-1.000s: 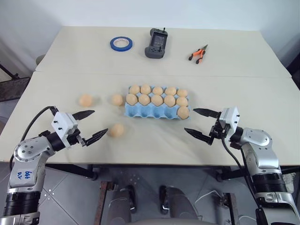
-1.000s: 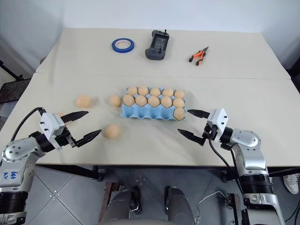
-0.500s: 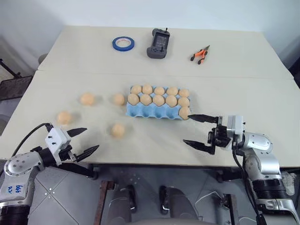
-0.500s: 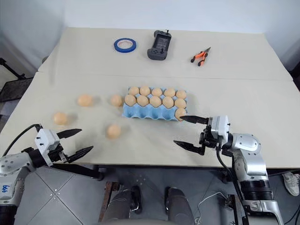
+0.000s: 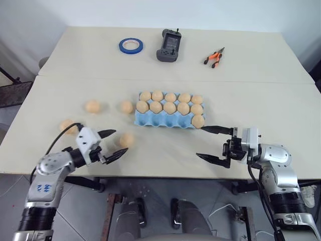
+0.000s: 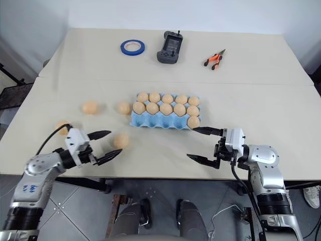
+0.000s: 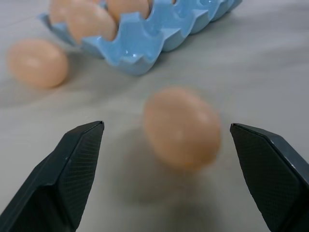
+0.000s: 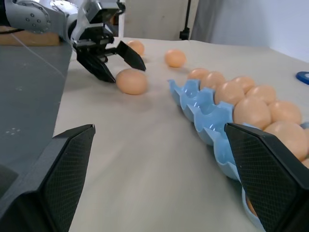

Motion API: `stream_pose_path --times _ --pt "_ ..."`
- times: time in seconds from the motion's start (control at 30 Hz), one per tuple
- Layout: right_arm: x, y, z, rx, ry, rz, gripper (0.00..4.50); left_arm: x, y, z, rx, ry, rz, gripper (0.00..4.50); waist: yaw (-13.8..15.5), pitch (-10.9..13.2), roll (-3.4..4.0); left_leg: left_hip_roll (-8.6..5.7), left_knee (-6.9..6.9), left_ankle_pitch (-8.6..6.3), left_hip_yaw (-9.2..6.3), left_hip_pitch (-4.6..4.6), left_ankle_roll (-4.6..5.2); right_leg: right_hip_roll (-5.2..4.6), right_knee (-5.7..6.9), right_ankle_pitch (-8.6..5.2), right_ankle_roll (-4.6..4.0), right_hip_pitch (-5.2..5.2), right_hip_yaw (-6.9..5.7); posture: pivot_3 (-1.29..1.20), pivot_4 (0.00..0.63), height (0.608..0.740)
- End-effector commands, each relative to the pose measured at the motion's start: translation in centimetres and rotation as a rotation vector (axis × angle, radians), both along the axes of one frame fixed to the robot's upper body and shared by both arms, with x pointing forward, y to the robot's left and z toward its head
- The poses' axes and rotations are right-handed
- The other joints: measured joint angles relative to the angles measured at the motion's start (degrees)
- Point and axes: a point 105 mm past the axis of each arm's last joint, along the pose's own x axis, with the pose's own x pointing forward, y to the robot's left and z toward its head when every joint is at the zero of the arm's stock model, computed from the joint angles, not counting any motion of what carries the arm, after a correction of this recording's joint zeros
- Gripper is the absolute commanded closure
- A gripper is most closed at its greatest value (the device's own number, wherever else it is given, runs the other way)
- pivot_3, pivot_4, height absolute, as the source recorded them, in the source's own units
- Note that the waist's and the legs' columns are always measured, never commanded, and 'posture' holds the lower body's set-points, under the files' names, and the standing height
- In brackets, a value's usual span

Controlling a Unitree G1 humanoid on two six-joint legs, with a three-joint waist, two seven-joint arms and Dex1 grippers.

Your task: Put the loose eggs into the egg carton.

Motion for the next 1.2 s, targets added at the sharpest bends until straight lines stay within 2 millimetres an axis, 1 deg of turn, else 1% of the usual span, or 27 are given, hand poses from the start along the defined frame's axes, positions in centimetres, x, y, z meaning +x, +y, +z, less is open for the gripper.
stream_pose_path --times 0.03,0.1,0.17,0.27,0.3,0.33,0.43,0.5,0.57,0.6,0.7,0.8,0.87,0.9,0.93,0.97,1.2 --pt "-0.1 0.3 0.6 0.021 -0.037 -0.009 0.0 0.6 -0.7 -0.5 0.0 0.015 0.002 0.23 -0.2 0.0 0.0 0.01 0.07 0.0 -0.01 0.04 0.0 0.04 0.04 0.0 0.0 0.02 0.03 0.0 0.15 0.74" --pt "-0.1 0.3 0.5 0.024 -0.038 -0.015 0.0 0.8 -1.1 -0.5 -0.009 0.016 -0.005 0.62 -0.2 0.0 0.0 0.0 0.11 0.0 -0.04 0.08 0.0 0.07 0.05 0.0 -0.01 0.07 0.07 0.0 0.15 0.74" --pt "-0.1 0.3 0.5 0.025 -0.038 -0.019 0.0 1.1 -1.2 -0.5 0.001 0.008 0.0 1.25 -0.2 0.0 0.0 0.0 0.19 0.0 -0.04 0.08 0.0 0.06 0.06 -0.01 -0.04 0.09 0.07 0.0 0.15 0.74" --pt "-0.1 0.3 0.5 0.027 -0.039 -0.029 0.0 1.3 -1.4 0.2 -0.016 -0.015 -0.002 2.24 0.0 0.0 0.0 -0.02 0.22 0.0 -0.04 0.07 0.0 0.04 0.06 -0.06 -0.12 0.11 0.11 0.0 0.15 0.74" --pt "-0.1 0.3 0.5 0.029 -0.039 -0.033 0.0 1.2 -1.6 0.6 -0.032 -0.018 -0.012 2.47 0.0 0.0 0.0 -0.02 0.22 0.0 -0.04 0.07 0.0 0.02 0.06 -0.07 -0.14 0.1 0.11 0.0 0.15 0.74" --pt "-0.1 0.3 0.4 0.029 -0.039 -0.036 0.0 1.2 -1.8 1.0 -0.032 -0.033 -0.026 2.6 0.0 0.0 0.0 -0.03 0.22 0.0 -0.04 0.07 0.0 0.01 0.06 -0.07 -0.14 0.1 0.11 0.0 0.15 0.74" --pt "-0.1 0.2 0.3 0.028 -0.036 -0.047 0.0 1.1 -2.6 2.4 -0.042 -0.077 -0.084 2.71 0.1 0.0 0.0 -0.03 0.21 0.0 -0.04 0.07 0.0 0.01 0.06 -0.07 -0.13 0.11 0.11 0.0 0.15 0.74" --pt "-0.1 0.0 0.2 0.026 -0.033 -0.061 0.0 1.0 -4.2 3.9 -0.073 -0.099 -0.163 2.73 0.2 0.0 0.0 -0.03 0.21 0.0 -0.04 0.06 0.0 0.02 0.07 -0.06 -0.12 0.11 0.1 0.0 0.15 0.74" --pt "-0.1 -0.1 0.2 0.025 -0.032 -0.069 0.0 1.0 -5.1 4.6 -0.079 -0.106 -0.203 2.73 0.4 0.0 0.0 -0.04 0.26 0.01 -0.04 0.06 0.0 0.02 0.12 -0.06 -0.12 0.12 0.09 0.0 0.15 0.74" --pt "0.0 -0.3 0.3 0.025 -0.035 -0.082 0.0 1.6 -6.4 4.6 -0.068 -0.108 -0.249 2.73 0.5 0.0 0.0 -0.04 0.28 0.01 -0.04 0.06 0.0 0.02 0.13 -0.06 -0.12 0.13 0.09 0.0 0.15 0.74" --pt "0.3 -0.7 0.4 0.027 -0.044 -0.129 0.0 4.0 -10.8 5.5 -0.082 -0.109 -0.337 2.73 1.6 0.0 0.0 -0.06 0.52 0.01 -0.04 0.05 0.01 0.02 0.18 -0.06 -0.12 0.19 0.04 0.0 0.15 0.74" --pt "0.3 -1.0 0.5 0.028 -0.052 -0.155 0.0 6.0 -13.6 6.4 -0.082 -0.143 -0.368 2.73 1.6 0.0 0.0 -0.08 0.93 -0.11 -0.09 -0.06 0.2 0.0 0.19 0.03 0.02 0.28 0.02 0.0 0.15 0.74" --pt "0.2 -1.1 0.5 0.029 -0.054 -0.169 0.0 6.8 -14.7 6.6 -0.086 -0.141 -0.375 2.73 1.3 0.0 0.0 -0.12 1.05 -0.19 -0.03 -0.07 0.36 -0.04 0.17 0.08 0.12 0.33 0.07 0.0 0.15 0.74" --pt "0.1 -1.1 0.5 0.032 -0.057 -0.182 0.0 7.1 -15.5 6.6 -0.087 -0.134 -0.392 2.73 1.1 0.0 0.0 -0.12 1.06 -0.22 0.03 -0.08 0.42 -0.04 0.17 0.12 0.2 0.32 0.13 0.0 0.15 0.74" --pt "0.1 -1.2 0.5 0.036 -0.059 -0.194 0.0 7.3 -16.2 6.6 -0.086 -0.129 -0.406 2.73 1.2 0.0 -0.01 -0.11 1.06 -0.25 0.08 -0.06 0.47 -0.01 0.17 0.25 0.42 0.33 0.2 0.0 0.15 0.74" --pt "0.0 -1.3 0.5 0.038 -0.06 -0.202 0.0 7.5 -16.7 6.5 -0.084 -0.127 -0.416 2.73 1.1 0.0 -0.01 -0.1 1.07 -0.25 0.08 -0.06 0.48 0.01 0.17 0.52 0.91 0.3 0.17 0.0 0.15 0.74" --pt "-0.4 -1.3 0.4 0.056 -0.065 -0.254 0.0 7.5 -19.5 5.6 -0.083 -0.092 -0.5 2.73 1.5 0.0 -0.01 -0.06 1.12 -0.24 -0.07 -0.14 0.48 0.1 0.18 0.49 0.87 0.24 -0.06 0.0 0.15 0.74"
